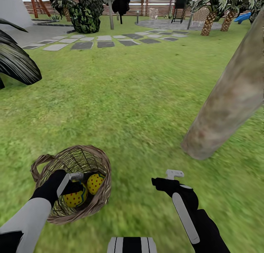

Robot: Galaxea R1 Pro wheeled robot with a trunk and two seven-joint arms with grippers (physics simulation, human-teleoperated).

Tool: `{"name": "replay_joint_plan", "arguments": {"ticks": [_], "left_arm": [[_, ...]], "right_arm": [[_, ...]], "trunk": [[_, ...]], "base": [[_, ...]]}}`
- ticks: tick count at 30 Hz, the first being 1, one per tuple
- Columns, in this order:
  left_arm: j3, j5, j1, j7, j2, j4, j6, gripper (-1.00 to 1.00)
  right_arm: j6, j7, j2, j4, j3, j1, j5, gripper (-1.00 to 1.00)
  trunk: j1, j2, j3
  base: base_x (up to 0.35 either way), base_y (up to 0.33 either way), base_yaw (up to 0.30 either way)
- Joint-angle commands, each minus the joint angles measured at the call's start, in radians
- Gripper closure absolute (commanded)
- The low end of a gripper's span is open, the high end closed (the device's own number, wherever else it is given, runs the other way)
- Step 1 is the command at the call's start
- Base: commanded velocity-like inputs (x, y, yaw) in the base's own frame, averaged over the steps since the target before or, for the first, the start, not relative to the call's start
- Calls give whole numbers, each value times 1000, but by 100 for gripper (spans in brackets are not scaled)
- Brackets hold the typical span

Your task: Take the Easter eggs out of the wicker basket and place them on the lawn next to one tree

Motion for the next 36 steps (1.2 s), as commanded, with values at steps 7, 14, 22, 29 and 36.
{"name": "replay_joint_plan", "arguments": {"ticks": [7, 14, 22, 29, 36], "left_arm": [[2, 9, 0, 6, 0, -1, 44, 100], [2, 10, 0, 6, 0, -1, 85, 100], [2, 9, 0, -57, 0, -1, 124, 100], [2, 9, -1, -65, 0, -2, 124, 100], [2, 9, -1, -66, 0, -3, 124, 100]], "right_arm": [[2, -10, 0, -1, 1, -1, -11, -100], [3, -10, 0, -1, 1, -1, -10, -100], [6, -10, 0, 0, 1, -2, -10, -100], [9, -11, 0, 0, 1, -2, -10, -100], [8, -10, 0, 0, 1, -2, -11, -100]], "trunk": [[-3, 1, 26], [-6, 3, 54], [-10, 5, 84], [-13, 7, 112], [-16, 8, 139]], "base": [[0, 0, 0], [0, 0, 0], [0, 0, 0], [0, 0, 0], [0, 0, 0]]}}
